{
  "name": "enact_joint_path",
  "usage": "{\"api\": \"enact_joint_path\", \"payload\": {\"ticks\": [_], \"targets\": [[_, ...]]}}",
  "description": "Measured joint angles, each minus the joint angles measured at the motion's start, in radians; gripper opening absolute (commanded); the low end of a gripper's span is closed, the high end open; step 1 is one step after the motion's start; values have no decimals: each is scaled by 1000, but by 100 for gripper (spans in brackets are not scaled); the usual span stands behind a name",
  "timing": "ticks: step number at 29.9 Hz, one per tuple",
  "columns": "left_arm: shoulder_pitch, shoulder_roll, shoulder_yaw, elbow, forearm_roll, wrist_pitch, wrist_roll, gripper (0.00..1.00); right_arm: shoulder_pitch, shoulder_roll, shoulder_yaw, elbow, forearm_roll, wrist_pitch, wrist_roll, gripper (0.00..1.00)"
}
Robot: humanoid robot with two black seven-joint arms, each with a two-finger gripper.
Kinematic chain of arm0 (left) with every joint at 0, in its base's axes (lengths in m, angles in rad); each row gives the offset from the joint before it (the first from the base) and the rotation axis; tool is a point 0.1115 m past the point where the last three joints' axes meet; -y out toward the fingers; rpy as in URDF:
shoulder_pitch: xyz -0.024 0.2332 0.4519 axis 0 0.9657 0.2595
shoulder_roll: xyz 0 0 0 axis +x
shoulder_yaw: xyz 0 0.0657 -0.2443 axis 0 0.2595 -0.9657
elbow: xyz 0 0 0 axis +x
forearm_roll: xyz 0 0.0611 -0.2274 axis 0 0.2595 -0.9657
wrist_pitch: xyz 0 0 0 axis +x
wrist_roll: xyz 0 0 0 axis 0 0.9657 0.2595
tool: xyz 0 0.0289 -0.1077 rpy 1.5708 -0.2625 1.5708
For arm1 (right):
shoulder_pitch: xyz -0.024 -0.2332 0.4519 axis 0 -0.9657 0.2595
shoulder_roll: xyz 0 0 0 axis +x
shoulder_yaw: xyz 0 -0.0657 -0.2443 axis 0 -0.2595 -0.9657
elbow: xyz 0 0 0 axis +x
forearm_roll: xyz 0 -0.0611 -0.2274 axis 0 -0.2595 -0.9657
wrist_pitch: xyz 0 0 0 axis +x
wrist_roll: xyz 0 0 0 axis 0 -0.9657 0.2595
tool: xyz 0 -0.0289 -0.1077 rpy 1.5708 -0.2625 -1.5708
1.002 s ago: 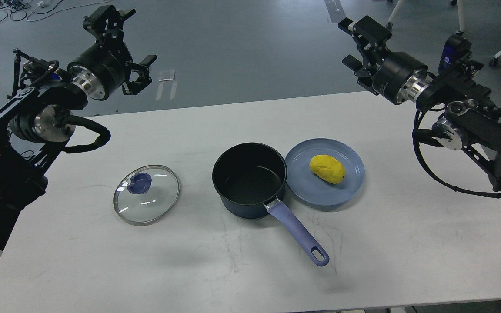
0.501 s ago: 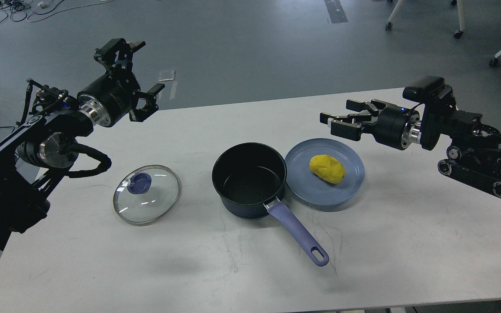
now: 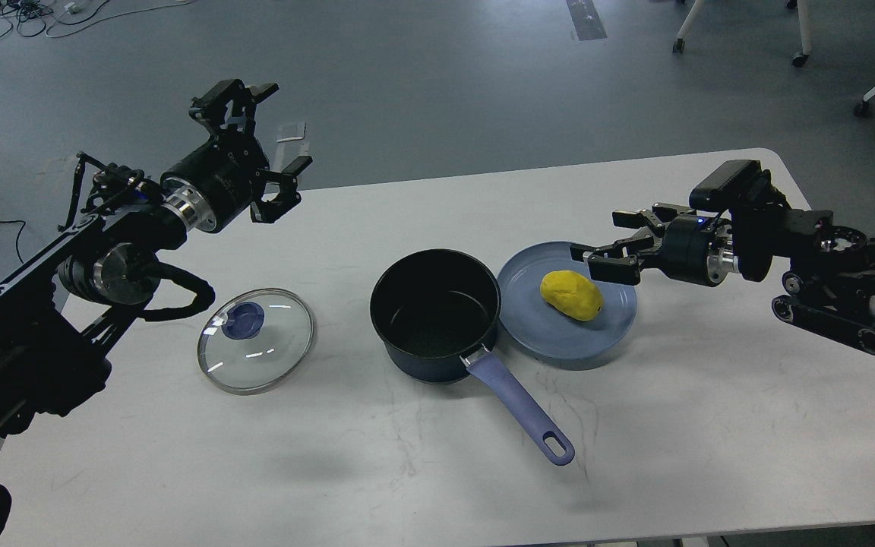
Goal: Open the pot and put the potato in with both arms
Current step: 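Reach the right gripper to the yellow potato on the plate, then grasp the potato with the right gripper and lift it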
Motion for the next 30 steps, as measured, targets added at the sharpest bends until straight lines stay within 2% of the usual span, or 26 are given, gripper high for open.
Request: {"api": "enact_joint_path", "payload": {"ticks": [4,7,10,13,16,17,18,20,23,30], "targets": [[16,1,4,0,9,0,-2,99,0,13,-33,-3,0,-17,0,95],[30,3,-1,0,10,0,-7,99,-5,38,-56,-12,0,-20,0,89],[38,5,-2,-4,10,0,-38,99,-9,63,-83,-33,0,-20,0,86],[40,6,-2,-9,10,-1,-56,99,-12,80,-104,-46,0,-20,-3,78],[47,6,-3,-11,10,-14,-59,99,-21,96,-120,-70,0,-22,-4,66],[49,6,-3,-11,10,-21,-59,99,-24,104,-124,-79,0,-23,-4,57],[50,5,-4,-12,10,-26,-59,99,-26,109,-127,-86,0,-23,-4,53],[52,5,-5,-12,10,-30,-60,99,-28,119,-131,-105,0,-24,-4,32],[53,5,-5,-12,10,-32,-60,99,-28,139,-148,-143,1,-26,-4,21],[53,7,-3,-11,25,-32,-60,99,-22,192,-151,-191,19,-27,-3,19]]}}
